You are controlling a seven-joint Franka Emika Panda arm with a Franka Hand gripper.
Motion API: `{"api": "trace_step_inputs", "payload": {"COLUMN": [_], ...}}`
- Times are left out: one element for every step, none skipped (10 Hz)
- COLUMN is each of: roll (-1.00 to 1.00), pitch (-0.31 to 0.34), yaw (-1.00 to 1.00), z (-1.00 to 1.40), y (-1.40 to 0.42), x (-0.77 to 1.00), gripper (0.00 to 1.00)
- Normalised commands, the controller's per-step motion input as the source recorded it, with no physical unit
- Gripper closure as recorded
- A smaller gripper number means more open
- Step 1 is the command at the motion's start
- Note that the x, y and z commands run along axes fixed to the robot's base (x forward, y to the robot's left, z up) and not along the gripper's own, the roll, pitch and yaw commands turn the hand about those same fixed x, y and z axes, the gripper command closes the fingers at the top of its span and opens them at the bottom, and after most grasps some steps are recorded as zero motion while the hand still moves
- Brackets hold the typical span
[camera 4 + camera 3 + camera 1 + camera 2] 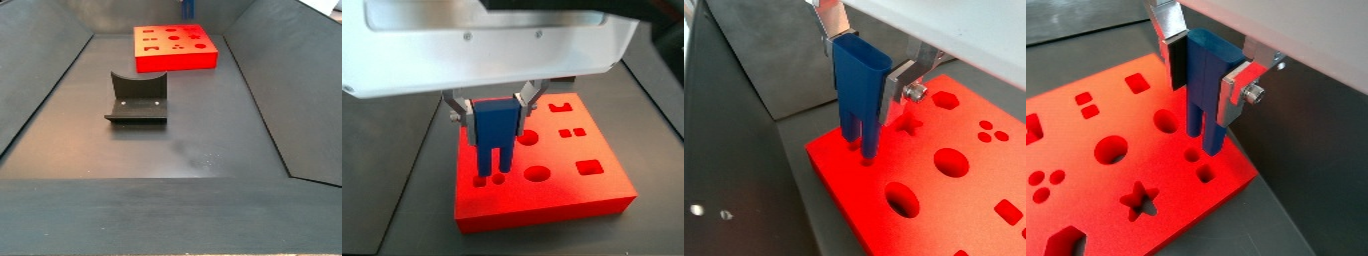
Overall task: Pick up the square-circle object. Move up. Rotate the square-circle object. Place the square-circle object on the fixture. Regrasp the square-circle object. Move to above the board. Insert the square-circle object.
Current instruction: Insert the square-circle object.
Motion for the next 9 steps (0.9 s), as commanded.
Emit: {"api": "trace_step_inputs", "payload": {"roll": [0.05, 0.06, 0.00, 0.01, 0.00, -0.13, -0.11, -0.11, -0.09], "pitch": [0.000, 0.000, 0.000, 0.000, 0.000, -0.057, -0.106, -0.120, -0.104], "yaw": [-0.07, -0.27, -0.30, -0.40, -0.28, -0.09, 0.00, 0.00, 0.00], "z": [-0.06, -0.11, -0.26, -0.25, -0.15, -0.19, -0.26, -0.26, -0.23], "y": [0.00, 0.04, 0.05, 0.16, 0.06, 0.00, 0.00, 0.00, 0.00], "x": [0.00, 0.00, 0.00, -0.01, 0.00, 0.00, 0.00, 0.00, 0.00], "gripper": [1.00, 1.00, 1.00, 1.00, 1.00, 1.00, 1.00, 1.00, 1.00]}}
